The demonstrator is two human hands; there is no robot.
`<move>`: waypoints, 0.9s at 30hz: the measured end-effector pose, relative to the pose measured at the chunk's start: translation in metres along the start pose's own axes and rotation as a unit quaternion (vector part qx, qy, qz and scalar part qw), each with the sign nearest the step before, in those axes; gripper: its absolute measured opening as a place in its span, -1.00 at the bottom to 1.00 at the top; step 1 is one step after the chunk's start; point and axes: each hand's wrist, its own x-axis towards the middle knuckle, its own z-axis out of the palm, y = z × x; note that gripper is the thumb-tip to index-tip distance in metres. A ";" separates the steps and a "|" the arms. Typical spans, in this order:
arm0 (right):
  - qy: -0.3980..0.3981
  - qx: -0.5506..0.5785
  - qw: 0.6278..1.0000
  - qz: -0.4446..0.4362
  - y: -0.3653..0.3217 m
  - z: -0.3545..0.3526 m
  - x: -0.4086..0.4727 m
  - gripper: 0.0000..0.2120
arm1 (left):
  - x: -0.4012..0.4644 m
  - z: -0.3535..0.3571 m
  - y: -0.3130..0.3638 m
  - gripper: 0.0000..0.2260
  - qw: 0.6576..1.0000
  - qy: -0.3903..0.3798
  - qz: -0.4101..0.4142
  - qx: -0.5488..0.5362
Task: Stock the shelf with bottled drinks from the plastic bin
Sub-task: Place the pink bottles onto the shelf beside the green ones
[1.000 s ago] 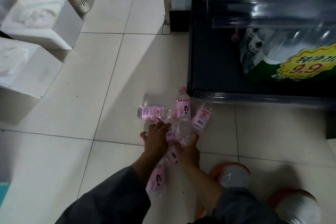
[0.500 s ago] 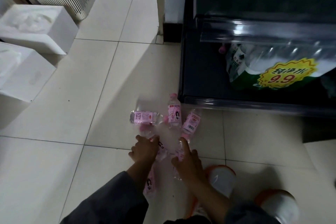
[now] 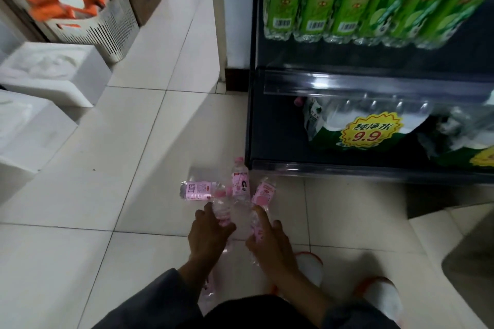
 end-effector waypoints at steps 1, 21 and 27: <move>0.004 0.005 1.000 -0.008 -0.003 -0.004 -0.001 -0.30 | -0.005 -0.007 0.008 -0.31 1.000 -0.001 0.022 0.000; 0.256 0.070 0.952 -0.152 -0.091 -0.140 -0.049 -0.18 | -0.056 -0.145 0.163 -0.28 0.956 0.080 0.277 -0.053; 0.429 0.030 0.887 -0.167 -0.098 -0.215 -0.097 -0.21 | -0.110 -0.191 0.236 -0.39 0.923 0.071 0.361 -0.108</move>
